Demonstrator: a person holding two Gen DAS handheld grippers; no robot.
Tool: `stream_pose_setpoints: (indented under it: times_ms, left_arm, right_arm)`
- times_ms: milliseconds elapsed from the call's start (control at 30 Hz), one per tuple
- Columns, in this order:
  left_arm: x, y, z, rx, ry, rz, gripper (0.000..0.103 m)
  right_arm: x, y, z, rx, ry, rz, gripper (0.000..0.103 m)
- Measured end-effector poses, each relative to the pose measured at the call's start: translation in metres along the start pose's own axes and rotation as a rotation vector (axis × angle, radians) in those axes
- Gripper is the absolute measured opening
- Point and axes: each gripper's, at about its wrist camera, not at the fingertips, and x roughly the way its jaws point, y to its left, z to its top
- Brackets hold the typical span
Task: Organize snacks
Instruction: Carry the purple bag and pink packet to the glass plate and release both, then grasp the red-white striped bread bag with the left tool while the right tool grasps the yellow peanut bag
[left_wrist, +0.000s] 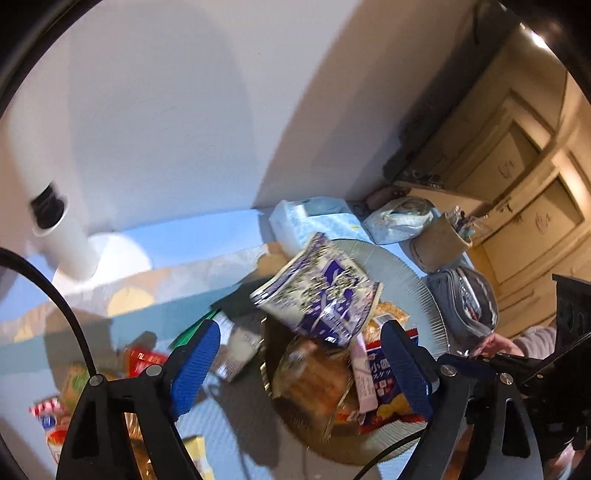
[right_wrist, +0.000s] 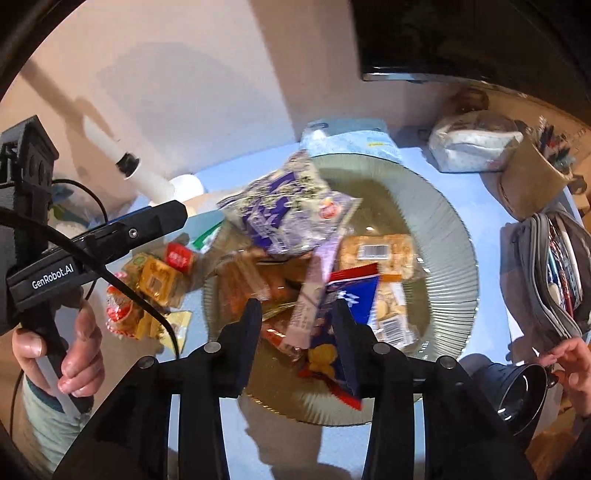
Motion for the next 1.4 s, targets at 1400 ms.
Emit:
stream_pose_setpoints:
  times_ms: [1400]
  left_arm:
    - [-0.155, 0.228, -0.140, -0.398, -0.025, 0.106, 0.088]
  right_arm:
    - [0.053, 0.201, -0.055, -0.146, 0.023, 0.166, 0.043]
